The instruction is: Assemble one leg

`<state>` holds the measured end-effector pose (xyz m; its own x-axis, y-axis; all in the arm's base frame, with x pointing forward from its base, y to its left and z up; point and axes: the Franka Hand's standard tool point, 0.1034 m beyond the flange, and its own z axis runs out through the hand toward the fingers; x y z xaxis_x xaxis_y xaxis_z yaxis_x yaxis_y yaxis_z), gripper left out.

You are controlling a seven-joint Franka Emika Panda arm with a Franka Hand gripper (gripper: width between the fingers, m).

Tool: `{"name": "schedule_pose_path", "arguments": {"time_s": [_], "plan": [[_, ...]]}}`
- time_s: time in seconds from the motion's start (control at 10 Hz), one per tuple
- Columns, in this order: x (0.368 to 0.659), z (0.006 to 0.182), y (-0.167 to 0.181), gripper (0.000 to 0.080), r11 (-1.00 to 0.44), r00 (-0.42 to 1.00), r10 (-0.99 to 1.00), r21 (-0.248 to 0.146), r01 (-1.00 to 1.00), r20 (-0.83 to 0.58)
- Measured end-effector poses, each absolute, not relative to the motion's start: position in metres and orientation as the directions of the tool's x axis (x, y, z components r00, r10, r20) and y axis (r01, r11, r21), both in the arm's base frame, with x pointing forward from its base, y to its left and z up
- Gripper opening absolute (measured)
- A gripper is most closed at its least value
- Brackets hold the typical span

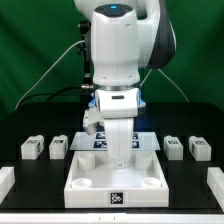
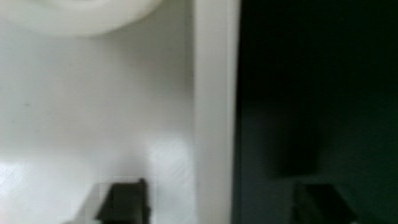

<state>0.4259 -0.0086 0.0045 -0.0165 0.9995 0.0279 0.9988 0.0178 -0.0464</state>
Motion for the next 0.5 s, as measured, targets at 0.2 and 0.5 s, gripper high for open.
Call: {"name": "schedule_pose_path", "arguments": {"time_s": [0.2, 0.5], "plan": [[0.4258, 0.0044, -0.0087, 0.014, 0.018, -0.016, 0.999, -0.047, 0.999, 0.028], [0.4264, 0.0048, -0.0087, 0.0057, 0.018, -0.017, 0.999, -0.045, 0.999, 0.028]]}}
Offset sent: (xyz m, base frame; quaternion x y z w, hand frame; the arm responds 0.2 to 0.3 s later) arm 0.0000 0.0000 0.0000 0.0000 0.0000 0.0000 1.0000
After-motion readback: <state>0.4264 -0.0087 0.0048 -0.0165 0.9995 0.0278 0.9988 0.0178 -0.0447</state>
